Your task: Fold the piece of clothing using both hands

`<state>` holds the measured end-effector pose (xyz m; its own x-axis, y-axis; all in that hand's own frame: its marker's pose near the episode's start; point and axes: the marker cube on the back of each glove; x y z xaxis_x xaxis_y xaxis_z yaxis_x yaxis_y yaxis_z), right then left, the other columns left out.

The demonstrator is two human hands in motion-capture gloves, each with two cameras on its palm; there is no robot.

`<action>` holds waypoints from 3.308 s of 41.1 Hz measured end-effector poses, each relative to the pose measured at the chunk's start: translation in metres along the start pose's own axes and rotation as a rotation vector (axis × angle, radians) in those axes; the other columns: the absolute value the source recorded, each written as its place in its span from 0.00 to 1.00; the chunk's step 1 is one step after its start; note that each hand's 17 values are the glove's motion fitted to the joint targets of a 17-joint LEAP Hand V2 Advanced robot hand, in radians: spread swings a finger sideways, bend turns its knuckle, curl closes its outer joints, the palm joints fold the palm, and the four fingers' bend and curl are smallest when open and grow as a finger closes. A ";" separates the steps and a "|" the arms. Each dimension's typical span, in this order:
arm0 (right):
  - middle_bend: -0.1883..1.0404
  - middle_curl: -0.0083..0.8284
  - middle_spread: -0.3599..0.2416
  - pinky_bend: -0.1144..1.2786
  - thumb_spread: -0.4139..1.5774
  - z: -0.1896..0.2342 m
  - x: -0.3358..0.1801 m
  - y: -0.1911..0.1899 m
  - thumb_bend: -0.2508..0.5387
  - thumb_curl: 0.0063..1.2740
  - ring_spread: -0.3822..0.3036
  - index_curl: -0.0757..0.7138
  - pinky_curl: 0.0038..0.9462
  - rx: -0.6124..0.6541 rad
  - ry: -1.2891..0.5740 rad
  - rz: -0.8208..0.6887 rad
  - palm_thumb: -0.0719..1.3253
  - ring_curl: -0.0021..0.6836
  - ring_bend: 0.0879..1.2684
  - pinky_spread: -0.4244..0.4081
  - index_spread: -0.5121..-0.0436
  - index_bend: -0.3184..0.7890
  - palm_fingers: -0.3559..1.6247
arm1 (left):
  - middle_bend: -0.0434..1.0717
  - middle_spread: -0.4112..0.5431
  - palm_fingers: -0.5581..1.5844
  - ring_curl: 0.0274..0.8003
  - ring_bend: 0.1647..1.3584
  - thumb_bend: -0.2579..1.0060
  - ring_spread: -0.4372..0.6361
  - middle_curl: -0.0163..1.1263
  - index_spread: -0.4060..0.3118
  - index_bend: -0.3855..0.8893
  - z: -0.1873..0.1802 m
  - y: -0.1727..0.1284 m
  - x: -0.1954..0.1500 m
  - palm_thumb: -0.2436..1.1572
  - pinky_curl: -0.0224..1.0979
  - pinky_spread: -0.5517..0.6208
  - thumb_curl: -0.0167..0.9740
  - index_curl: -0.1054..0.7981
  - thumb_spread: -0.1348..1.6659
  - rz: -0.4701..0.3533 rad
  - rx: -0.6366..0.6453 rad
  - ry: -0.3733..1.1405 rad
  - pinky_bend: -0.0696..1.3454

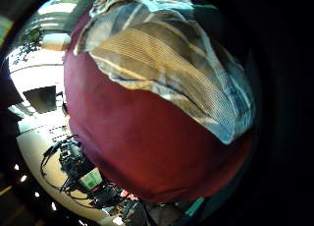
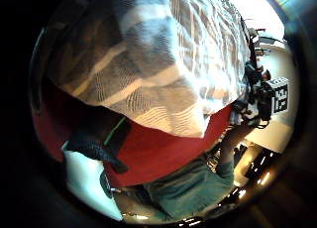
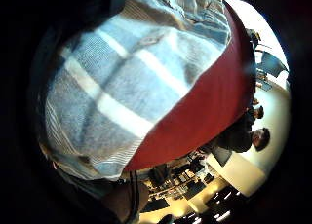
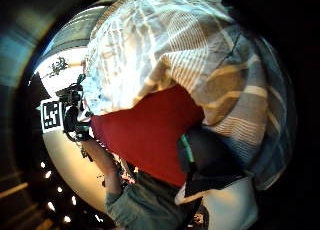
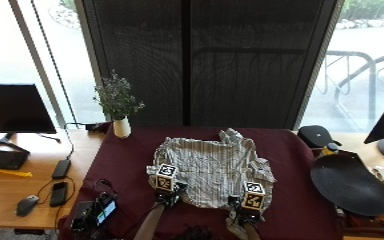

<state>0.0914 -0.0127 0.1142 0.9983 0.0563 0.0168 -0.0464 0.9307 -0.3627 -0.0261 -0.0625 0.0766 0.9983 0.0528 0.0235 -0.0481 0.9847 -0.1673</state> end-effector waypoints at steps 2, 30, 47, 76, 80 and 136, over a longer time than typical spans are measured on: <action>0.29 0.34 0.62 0.54 0.74 0.000 0.000 -0.002 0.33 0.26 0.78 0.43 0.36 0.022 -0.016 0.005 0.47 0.38 0.24 0.77 0.37 0.48 0.30 | 0.20 0.51 0.33 0.40 0.41 0.19 0.62 0.30 0.48 0.41 0.001 -0.002 0.000 0.49 0.34 0.74 0.33 0.39 0.65 0.010 0.021 0.035 0.47; 0.35 0.48 0.25 0.48 0.65 -0.071 0.004 0.068 0.42 0.41 0.15 0.50 0.38 0.176 0.119 -0.085 0.79 0.57 0.41 0.20 0.43 0.37 0.78 | 0.51 0.10 0.80 0.46 0.42 0.19 0.09 0.43 0.15 0.56 -0.030 0.058 -0.013 0.66 0.21 0.49 0.36 0.58 0.68 0.184 0.088 -0.027 0.14; 0.40 0.54 0.21 0.50 0.64 -0.226 -0.028 -0.061 0.30 0.42 0.15 0.46 0.40 0.413 0.092 0.002 0.80 0.64 0.50 0.10 0.45 0.38 0.83 | 0.48 0.07 0.81 0.49 0.43 0.20 0.06 0.44 0.13 0.46 -0.118 -0.014 -0.050 0.70 0.23 0.40 0.35 0.60 0.70 0.032 0.114 -0.015 0.16; 0.46 0.58 0.17 0.49 0.64 -0.213 -0.098 -0.271 0.28 0.35 0.17 0.51 0.39 0.197 0.485 0.010 0.76 0.66 0.55 0.07 0.41 0.42 0.84 | 0.49 0.06 0.82 0.54 0.53 0.19 0.04 0.45 0.12 0.45 -0.072 -0.146 -0.075 0.72 0.25 0.37 0.34 0.63 0.74 -0.210 -0.005 -0.148 0.14; 0.46 0.58 0.16 0.49 0.64 -0.222 -0.096 -0.267 0.28 0.34 0.17 0.51 0.39 0.287 0.481 0.012 0.76 0.66 0.55 0.07 0.40 0.42 0.84 | 0.50 0.06 0.82 0.54 0.53 0.19 0.04 0.45 0.12 0.46 -0.065 -0.133 -0.065 0.72 0.24 0.38 0.34 0.64 0.74 -0.145 -0.198 -0.043 0.14; 0.27 0.37 0.65 0.78 0.80 -0.120 0.079 -0.089 0.42 0.32 0.36 0.26 0.44 0.450 -0.827 0.615 0.62 0.65 0.62 0.26 0.48 0.48 0.62 | 0.20 0.40 0.41 0.41 0.23 0.18 0.56 0.39 0.41 0.40 0.013 -0.115 -0.030 0.48 0.34 0.70 0.24 0.51 0.93 -0.226 0.079 0.073 0.33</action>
<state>0.1790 -0.1346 0.0359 0.4785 0.6176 0.6242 -0.6983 0.6986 -0.1558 -0.0506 -0.1751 0.1075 0.9835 -0.1798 -0.0202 0.1774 0.9801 -0.0887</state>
